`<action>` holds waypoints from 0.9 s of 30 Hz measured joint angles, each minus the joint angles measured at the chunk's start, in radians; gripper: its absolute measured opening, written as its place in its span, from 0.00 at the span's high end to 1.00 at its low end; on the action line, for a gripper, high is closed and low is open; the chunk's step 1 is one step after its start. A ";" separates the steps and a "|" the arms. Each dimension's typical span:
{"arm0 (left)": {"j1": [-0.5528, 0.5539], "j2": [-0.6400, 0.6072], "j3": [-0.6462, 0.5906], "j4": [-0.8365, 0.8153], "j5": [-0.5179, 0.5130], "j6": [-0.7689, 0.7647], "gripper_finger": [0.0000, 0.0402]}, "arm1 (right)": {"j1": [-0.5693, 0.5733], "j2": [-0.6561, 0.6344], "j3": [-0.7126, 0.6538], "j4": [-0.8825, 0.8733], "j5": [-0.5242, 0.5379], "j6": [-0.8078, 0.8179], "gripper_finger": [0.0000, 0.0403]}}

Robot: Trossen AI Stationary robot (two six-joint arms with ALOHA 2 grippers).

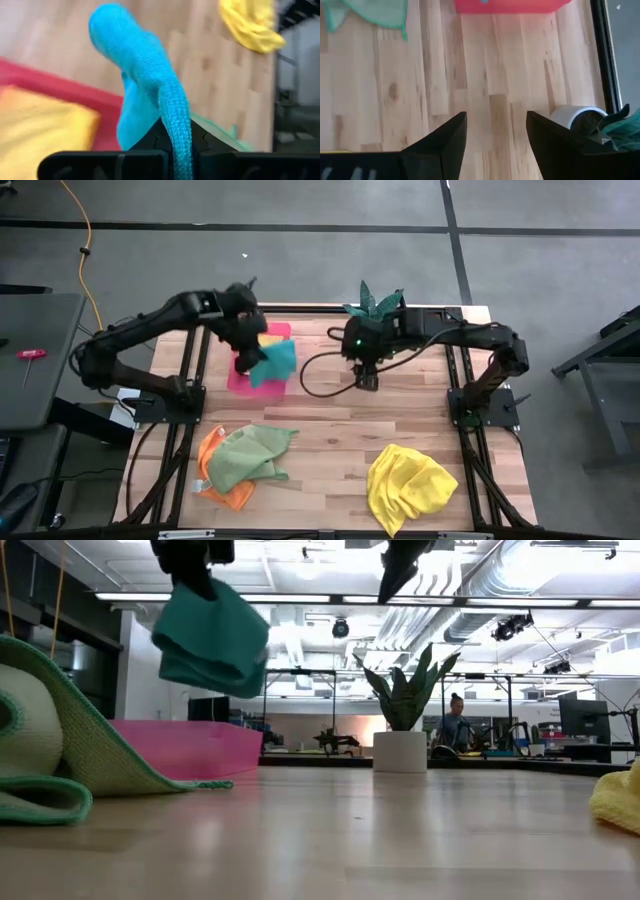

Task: Fold microfiber towels
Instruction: Put the folded blue microfiber towel into the pink bin

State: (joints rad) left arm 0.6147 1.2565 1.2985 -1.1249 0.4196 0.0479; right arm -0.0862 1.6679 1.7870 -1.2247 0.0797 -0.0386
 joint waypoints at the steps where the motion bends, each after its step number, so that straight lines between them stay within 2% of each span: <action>1: 0.030 0.010 0.015 -0.020 -0.006 0.012 1.00 | -0.007 -0.005 0.000 0.001 -0.007 0.004 0.51; 10: 0.252 0.180 0.032 -0.173 0.003 0.092 1.00 | -0.016 -0.008 -0.001 0.001 -0.035 -0.005 0.51; 16: 0.301 0.309 0.033 -0.170 0.168 0.130 1.00 | -0.016 -0.008 -0.002 -0.021 -0.035 -0.014 0.51; 20: 0.320 0.370 0.032 -0.168 0.404 0.171 1.00 | -0.016 -0.007 -0.002 -0.028 -0.035 -0.014 0.51; 21: 0.324 0.377 0.032 -0.168 0.423 0.172 1.00 | -0.016 -0.007 -0.002 -0.030 -0.035 -0.015 0.51; 27: 0.342 0.403 0.019 -0.169 0.141 0.166 1.00 | -0.016 -0.007 -0.002 -0.034 -0.035 -0.014 0.51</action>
State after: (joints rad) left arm 0.9563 1.6593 1.3178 -1.2935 0.5602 0.2136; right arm -0.1020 1.6611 1.7855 -1.2583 0.0444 -0.0528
